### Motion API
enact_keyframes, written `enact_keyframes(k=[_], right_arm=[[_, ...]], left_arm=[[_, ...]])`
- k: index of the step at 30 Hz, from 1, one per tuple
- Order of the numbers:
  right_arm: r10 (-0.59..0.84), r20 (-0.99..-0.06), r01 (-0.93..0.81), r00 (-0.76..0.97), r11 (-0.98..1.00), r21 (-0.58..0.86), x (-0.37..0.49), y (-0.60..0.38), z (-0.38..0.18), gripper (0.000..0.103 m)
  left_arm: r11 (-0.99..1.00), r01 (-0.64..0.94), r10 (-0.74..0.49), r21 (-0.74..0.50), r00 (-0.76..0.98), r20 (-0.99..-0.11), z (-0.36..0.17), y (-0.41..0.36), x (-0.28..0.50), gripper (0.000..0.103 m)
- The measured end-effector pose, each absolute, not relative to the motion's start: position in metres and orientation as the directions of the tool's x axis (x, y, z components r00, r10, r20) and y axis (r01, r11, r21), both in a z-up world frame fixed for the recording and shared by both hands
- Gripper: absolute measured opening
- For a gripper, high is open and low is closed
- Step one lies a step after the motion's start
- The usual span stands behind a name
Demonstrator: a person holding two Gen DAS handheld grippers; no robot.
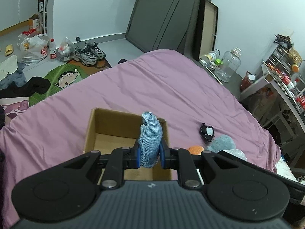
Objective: Organize soft objects
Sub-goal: 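Carry both items into the cardboard box and open both grippers to release them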
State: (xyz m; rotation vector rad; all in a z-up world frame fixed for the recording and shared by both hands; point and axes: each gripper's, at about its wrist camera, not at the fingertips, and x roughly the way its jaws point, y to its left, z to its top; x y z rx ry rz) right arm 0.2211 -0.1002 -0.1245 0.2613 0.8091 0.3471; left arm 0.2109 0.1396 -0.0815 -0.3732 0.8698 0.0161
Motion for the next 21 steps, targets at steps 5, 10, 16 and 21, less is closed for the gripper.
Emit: enact_keyframes(k=[5, 10, 16, 21], right_arm=[[0.400, -0.661, -0.208, 0.635, 0.912, 0.353, 0.230, -0.081, -0.126, 0.050], [0.406, -0.663, -0.217, 0.629, 0.911, 0.352, 0.241, -0.063, -0.126, 0.050], [0.416, -0.671, -0.226, 0.614, 0.907, 0.355, 0.254, -0.044, -0.132, 0.051], [0.419, -0.684, -0.233, 0.596, 0.906, 0.353, 0.261, -0.030, -0.139, 0.051]], left_arm=[[0.923, -0.191, -0.146, -0.335, 0.632, -0.761, -0.095, 0.159, 0.222, 0.018], [0.915, -0.211, -0.148, -0.345, 0.618, -0.772, -0.109, 0.172, 0.233, 0.018], [0.905, -0.235, -0.157, -0.354, 0.588, -0.793, -0.130, 0.184, 0.248, 0.018], [0.904, -0.246, -0.164, -0.349, 0.556, -0.815, -0.147, 0.188, 0.259, 0.018]])
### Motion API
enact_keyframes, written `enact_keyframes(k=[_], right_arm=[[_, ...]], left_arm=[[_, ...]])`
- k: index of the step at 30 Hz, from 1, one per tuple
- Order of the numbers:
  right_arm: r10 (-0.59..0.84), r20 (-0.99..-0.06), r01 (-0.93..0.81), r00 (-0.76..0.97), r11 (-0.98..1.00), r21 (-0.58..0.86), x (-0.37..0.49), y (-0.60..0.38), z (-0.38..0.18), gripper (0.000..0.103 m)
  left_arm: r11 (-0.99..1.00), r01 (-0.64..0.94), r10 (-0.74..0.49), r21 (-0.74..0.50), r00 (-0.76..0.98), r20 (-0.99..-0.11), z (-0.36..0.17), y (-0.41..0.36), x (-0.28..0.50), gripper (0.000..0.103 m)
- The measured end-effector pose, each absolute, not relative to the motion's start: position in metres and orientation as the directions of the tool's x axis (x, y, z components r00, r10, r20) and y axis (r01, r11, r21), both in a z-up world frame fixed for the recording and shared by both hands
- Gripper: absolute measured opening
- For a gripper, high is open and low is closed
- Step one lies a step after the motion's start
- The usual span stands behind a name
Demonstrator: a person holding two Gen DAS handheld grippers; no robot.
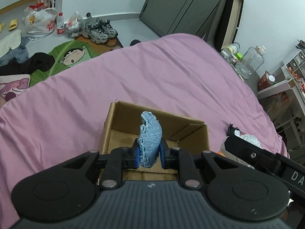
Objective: Organize soft objects
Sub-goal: 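Carry both items into the cardboard box and open both grippers to release them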
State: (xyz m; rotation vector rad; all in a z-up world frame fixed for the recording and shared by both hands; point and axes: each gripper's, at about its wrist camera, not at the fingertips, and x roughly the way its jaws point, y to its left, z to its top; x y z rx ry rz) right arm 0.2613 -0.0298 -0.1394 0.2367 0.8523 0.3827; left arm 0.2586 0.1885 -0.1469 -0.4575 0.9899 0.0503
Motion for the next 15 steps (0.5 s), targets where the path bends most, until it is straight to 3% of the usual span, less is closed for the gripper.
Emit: enact_keyframes(k=[7, 11, 15], right_arm=[[0.415, -0.713, -0.228, 0.565, 0.909, 0.348, 0.273, -0.016, -0.156, 0.051], [0.423, -0.718, -0.226, 0.552, 0.906, 0.359, 0.276, -0.010, -0.162, 0.051], [0.434, -0.715, -0.233, 0.548, 0.900, 0.368, 0.275, -0.004, -0.164, 0.052]], left_arm=[[0.892, -0.279, -0.159, -0.357, 0.545, -0.823, -0.152, 0.201, 0.264, 0.022], [0.888, -0.299, -0.142, -0.350, 0.545, -0.826, -0.145, 0.208, 0.264, 0.037], [0.887, -0.303, -0.129, -0.348, 0.560, -0.818, -0.136, 0.214, 0.261, 0.042]])
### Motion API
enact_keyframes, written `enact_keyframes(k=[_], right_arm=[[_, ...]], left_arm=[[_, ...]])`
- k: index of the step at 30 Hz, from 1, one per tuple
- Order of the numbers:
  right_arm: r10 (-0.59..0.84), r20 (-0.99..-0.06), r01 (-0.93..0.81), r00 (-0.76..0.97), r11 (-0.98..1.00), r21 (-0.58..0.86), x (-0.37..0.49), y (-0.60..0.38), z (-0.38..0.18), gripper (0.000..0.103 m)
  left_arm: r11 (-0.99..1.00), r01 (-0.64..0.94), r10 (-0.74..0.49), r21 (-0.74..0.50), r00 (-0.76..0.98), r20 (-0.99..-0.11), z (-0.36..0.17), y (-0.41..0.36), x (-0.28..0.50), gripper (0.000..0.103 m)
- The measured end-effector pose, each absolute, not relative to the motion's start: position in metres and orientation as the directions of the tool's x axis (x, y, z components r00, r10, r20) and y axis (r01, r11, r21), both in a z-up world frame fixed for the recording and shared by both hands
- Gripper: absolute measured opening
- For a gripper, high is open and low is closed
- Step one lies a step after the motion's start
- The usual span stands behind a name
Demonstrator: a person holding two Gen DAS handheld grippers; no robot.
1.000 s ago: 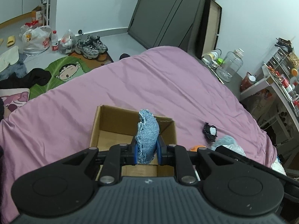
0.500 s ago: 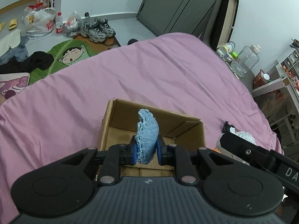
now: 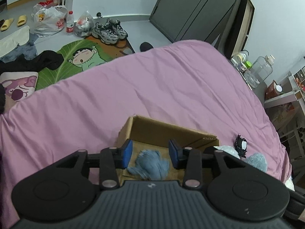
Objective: Organize soft objects
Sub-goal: 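Carry both items into the cardboard box and open both grippers to release them, then grasp the clear bubble-wrap bag with the left gripper while the right grasps the blue tissue pack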
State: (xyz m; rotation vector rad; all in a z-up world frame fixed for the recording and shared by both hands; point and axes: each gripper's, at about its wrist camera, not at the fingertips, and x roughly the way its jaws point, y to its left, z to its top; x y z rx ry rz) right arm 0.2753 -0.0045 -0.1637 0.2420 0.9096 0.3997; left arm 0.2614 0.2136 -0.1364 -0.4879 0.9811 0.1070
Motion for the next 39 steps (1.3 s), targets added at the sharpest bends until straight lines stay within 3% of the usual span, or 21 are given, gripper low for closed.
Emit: enact_keyframes(k=[4, 15, 24, 39], right_arm=[[0.451, -0.709, -0.246, 0.542, 0.892, 0.380, 0.273, -0.003, -0.163, 0.058], [0.437, -0.677, -0.194, 0.592, 0.893, 0.407, 0.252, -0.042, -0.134, 0.074], [0.394, -0.657, -0.162, 0.643, 0.908, 0.386, 0.229, -0.093, -0.104, 0.083], [0.311, -0.666, -0.096, 0.678, 0.936, 0.339, 0.211, -0.175, -0.085, 0.084]], left_arm=[[0.888, -0.314, -0.111, -0.337, 0.563, -0.819, -0.130, 0.213, 0.256, 0.047], [0.901, -0.314, -0.064, -0.300, 0.586, -0.808, -0.104, 0.195, 0.234, 0.078], [0.923, -0.271, -0.061, -0.274, 0.599, -0.798, -0.084, 0.156, 0.219, 0.081], [0.943, -0.205, -0.084, -0.261, 0.615, -0.784, -0.063, 0.090, 0.203, 0.083]])
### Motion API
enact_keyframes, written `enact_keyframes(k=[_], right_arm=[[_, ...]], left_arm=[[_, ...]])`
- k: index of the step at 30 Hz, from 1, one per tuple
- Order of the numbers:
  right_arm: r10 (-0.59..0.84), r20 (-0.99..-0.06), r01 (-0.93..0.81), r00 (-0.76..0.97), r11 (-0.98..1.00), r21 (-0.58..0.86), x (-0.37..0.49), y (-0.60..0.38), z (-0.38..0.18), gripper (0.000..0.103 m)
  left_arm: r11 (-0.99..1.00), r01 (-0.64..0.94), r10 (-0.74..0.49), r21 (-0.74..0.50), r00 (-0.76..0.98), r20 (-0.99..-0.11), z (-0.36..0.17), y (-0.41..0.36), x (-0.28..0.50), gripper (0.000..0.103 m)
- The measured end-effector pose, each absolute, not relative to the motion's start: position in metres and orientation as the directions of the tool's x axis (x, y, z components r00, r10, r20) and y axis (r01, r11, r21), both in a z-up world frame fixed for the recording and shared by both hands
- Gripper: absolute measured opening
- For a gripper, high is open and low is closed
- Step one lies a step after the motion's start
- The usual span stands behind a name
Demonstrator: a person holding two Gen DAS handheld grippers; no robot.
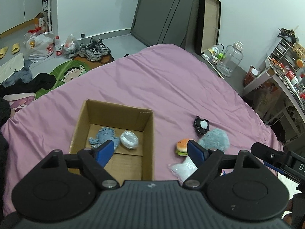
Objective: Organize soft objects
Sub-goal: 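Grasp the clear bubble-wrap bag with the left gripper while the right grasps the blue tissue pack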
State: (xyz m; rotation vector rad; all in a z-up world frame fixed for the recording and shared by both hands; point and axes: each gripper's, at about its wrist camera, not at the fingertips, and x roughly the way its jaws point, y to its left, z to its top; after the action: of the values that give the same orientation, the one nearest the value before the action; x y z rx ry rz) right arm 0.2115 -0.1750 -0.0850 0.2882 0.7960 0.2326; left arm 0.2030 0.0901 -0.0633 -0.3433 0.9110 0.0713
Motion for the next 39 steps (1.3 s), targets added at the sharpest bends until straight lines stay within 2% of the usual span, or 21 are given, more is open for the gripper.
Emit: enact_keyframes(k=[12, 17, 25, 39], right_arm=[[0.305, -0.715, -0.118, 0.629, 0.947, 0.300, 0.218, -0.217, -0.099, 0.086], [0.341, -0.715, -0.113, 0.610, 0.931, 0.348, 0.224, -0.232, -0.118, 0.086], [0.329, -0.754, -0.104, 0.569, 0.938, 0.331, 0.234, -0.247, -0.155, 0.086], [0.397, -0.786, -0.143, 0.473, 0.915, 0.376, 0.254, -0.256, -0.193, 0.086]], left_arm=[[0.950, -0.190, -0.093, -0.249, 0.588, -0.803, -0.072, 0.038, 0.207, 0.083], [0.954, -0.191, -0.080, -0.230, 0.576, -0.814, -0.082, 0.019, 0.211, 0.083], [0.951, -0.227, -0.057, -0.211, 0.541, -0.839, -0.102, -0.004, 0.221, 0.083], [0.931, -0.318, -0.008, -0.182, 0.479, -0.878, -0.136, -0.031, 0.242, 0.083]])
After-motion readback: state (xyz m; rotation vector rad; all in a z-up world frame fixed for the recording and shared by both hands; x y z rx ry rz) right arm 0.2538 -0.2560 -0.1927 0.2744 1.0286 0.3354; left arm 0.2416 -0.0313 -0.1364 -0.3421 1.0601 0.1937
